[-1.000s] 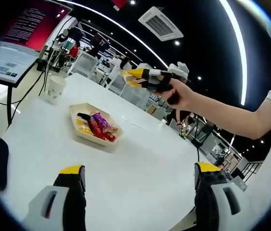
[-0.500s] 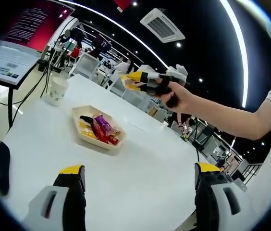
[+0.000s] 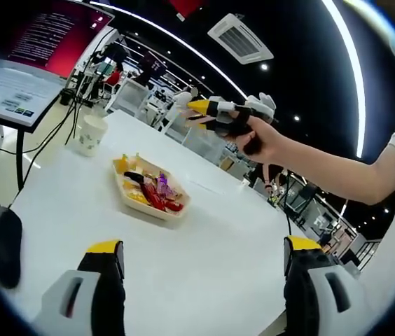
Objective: Place the target food into the container with the food tongs after gripping and lifting it, then release it inside without dropping or visibly crushing the food.
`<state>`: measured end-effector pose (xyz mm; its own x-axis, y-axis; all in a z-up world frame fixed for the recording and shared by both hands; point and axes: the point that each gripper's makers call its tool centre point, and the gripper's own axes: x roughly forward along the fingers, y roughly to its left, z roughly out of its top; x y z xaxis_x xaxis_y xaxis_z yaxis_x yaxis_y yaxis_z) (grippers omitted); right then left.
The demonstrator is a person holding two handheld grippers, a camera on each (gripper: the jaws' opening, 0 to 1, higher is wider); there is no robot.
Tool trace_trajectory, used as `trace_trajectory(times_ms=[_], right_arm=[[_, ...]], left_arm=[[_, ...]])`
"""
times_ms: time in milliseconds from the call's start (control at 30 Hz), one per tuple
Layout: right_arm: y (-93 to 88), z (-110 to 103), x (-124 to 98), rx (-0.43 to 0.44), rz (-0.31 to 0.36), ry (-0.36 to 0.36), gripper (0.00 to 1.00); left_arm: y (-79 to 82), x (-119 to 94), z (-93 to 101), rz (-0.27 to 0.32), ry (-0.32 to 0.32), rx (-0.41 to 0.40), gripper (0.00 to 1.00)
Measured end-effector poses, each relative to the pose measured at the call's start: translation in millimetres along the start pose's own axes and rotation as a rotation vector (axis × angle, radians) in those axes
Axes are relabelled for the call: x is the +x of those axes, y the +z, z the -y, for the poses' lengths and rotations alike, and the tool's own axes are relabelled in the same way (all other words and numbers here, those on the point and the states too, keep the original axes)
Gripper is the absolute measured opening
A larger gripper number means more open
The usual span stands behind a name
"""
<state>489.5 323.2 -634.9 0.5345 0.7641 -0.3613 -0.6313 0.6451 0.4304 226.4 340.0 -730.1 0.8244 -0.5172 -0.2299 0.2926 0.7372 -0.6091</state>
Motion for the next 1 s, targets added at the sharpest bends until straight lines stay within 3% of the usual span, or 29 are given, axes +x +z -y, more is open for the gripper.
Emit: trace_trajectory(times_ms=[733,1000], right_arm=[[3.6,4,-29,0.025,0.022,0.003,0.29],[-5.9,10,-38,0.049,0.012,-0.001,0.29]], left_arm=[[-2.2,-1,12.8,-0.001,-0.028,-0.002,0.94],[-7.5,1,18.4,-0.011,-0.035,-0.006,0.94]])
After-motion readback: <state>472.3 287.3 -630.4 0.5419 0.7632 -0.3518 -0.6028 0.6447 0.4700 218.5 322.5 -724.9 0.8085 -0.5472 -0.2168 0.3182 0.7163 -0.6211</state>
